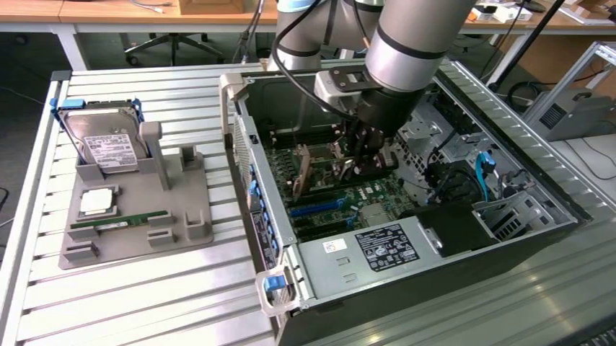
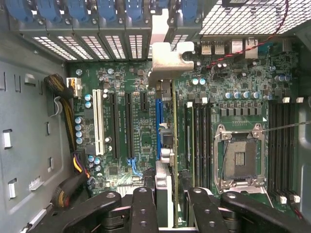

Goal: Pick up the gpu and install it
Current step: 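Insert the gpu into the slot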

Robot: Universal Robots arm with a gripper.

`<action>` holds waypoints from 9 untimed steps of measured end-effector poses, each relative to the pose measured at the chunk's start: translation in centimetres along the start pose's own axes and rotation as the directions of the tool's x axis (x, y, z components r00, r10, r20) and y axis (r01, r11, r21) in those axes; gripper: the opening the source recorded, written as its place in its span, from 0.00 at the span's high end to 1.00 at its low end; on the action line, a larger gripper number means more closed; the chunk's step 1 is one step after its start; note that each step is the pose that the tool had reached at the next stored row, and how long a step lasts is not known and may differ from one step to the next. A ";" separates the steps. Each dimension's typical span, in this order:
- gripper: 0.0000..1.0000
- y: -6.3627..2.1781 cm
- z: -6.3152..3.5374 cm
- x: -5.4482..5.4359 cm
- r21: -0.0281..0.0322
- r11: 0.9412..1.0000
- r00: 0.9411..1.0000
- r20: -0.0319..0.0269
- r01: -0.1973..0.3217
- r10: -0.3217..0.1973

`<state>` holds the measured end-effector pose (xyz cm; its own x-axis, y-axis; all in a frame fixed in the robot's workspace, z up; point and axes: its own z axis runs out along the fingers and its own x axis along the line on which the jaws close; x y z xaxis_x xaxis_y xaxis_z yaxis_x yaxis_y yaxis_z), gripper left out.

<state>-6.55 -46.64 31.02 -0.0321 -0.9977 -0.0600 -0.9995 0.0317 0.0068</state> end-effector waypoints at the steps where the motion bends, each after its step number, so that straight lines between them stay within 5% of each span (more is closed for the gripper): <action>1: 0.70 0.01 0.01 0.0 0.000 1.000 1.000 0.000 0.000 0.000; 9: 0.70 0.16 0.09 0.0 0.000 1.000 1.000 0.000 0.000 0.000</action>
<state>-6.71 -46.64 30.93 -0.0321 -0.9977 -0.0600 -0.9995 0.0318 0.0068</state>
